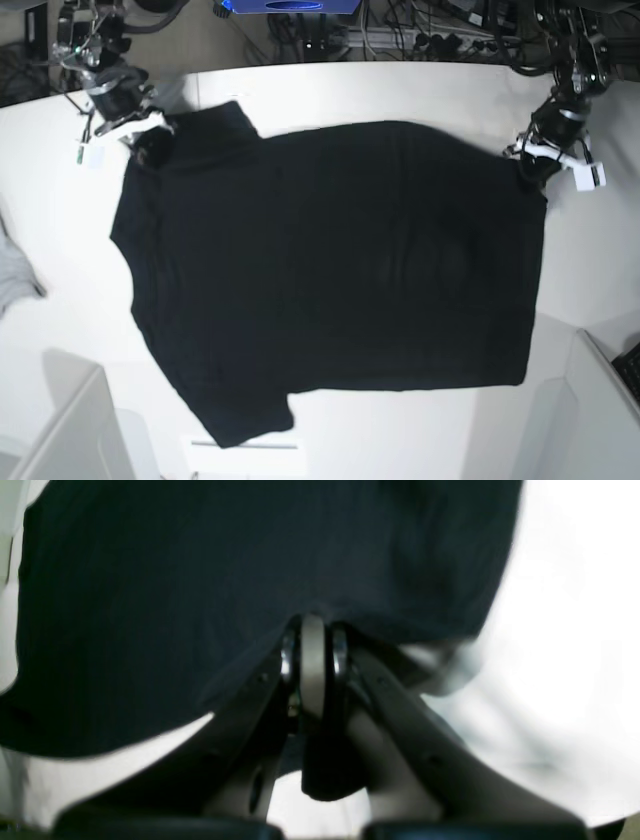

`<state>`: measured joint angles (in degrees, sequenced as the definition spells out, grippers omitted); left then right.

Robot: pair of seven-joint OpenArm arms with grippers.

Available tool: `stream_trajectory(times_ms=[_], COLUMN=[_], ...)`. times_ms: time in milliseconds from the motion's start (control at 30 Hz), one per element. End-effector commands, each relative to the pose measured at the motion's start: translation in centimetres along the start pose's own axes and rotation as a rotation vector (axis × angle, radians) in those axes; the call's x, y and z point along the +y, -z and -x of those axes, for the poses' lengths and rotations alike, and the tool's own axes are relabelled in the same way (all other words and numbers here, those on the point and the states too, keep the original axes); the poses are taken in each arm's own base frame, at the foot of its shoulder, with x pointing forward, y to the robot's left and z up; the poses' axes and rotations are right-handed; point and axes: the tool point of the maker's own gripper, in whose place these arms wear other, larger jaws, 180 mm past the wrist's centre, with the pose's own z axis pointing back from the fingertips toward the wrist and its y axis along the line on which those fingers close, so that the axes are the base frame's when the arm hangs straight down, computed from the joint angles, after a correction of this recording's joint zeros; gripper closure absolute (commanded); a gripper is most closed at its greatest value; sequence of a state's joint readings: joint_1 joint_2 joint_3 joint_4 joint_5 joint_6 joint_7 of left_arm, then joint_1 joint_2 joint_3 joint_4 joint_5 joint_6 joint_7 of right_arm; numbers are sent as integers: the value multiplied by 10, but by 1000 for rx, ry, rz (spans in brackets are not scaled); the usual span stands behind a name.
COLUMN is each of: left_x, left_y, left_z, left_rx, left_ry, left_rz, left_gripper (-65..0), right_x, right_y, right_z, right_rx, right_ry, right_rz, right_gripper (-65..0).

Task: Fold the T-shirt properly
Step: 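Lift the shirt's shoulder edge with both grippers and pull it toward the arms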

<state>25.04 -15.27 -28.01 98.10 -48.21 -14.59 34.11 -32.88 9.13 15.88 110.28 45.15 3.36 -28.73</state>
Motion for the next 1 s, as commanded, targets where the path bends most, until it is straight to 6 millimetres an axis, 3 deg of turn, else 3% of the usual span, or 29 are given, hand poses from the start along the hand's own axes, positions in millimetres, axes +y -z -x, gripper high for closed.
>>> stream_trajectory(times_ms=[0,67,333,567,767,967], left_x=[-6,-9,10,18,18,16], left_y=[1,5,1,3,7,15], left_z=[-13,-19,-53,-66,-77,-89], left_rx=[-14,2,-31,-43,-68,-90], left_ry=[16,19,-43,-103,-139,-152], left_rz=[20,28,-30,-69,-80,-66], left_gripper=[0,0,0,0,0,0], right_x=[9,15,41,60,57,60], right_y=[1,7,25,39,53,69], right_z=[-15,-19,-50,-82,-90,-109], right_rx=[-30,0,10,6,10,-11], right_ry=[-10,-19,-52,-39,-19,-3], right_rz=[-29,-48,-114,-136,-131,-143], right_gripper=[0,0,0,0,0,0])
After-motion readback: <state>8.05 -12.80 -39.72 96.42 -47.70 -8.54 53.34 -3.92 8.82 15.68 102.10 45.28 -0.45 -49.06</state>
